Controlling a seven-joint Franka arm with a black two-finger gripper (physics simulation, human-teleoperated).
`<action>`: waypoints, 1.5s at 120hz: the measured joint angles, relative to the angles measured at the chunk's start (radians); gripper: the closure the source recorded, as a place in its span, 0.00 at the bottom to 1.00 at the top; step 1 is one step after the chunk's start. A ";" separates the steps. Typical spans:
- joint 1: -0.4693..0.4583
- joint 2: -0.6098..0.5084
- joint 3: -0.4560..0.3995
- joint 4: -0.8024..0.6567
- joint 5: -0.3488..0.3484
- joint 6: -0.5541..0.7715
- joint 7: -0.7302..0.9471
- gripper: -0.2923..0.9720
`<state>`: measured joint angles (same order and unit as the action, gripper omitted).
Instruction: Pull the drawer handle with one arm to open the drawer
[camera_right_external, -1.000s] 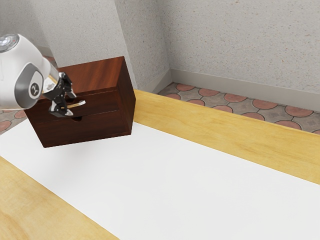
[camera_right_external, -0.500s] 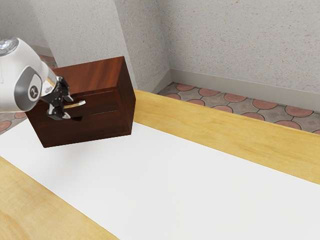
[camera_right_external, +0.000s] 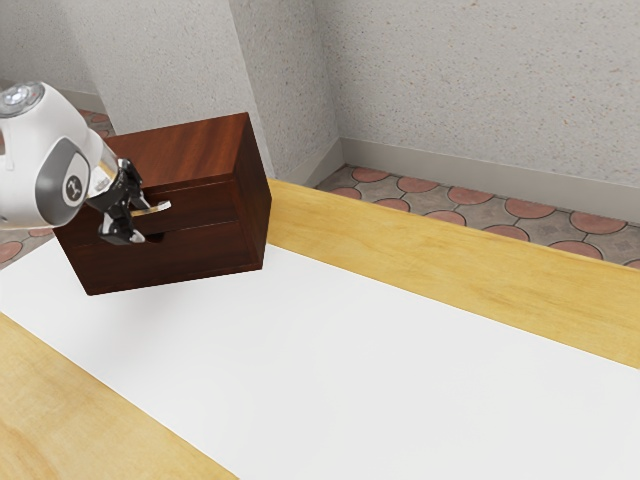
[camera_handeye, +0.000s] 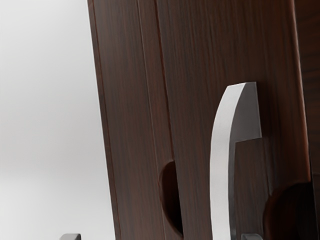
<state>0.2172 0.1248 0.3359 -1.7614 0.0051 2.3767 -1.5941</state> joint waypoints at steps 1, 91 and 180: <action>0.000 0.000 0.000 0.000 0.000 0.000 0.000 0.47; -0.004 -0.054 0.000 -0.019 -0.051 -0.109 0.007 0.84; -0.021 -0.157 0.002 -0.096 -0.046 -0.199 0.009 0.85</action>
<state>0.1963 -0.0318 0.3379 -1.8571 -0.0405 2.1781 -1.5849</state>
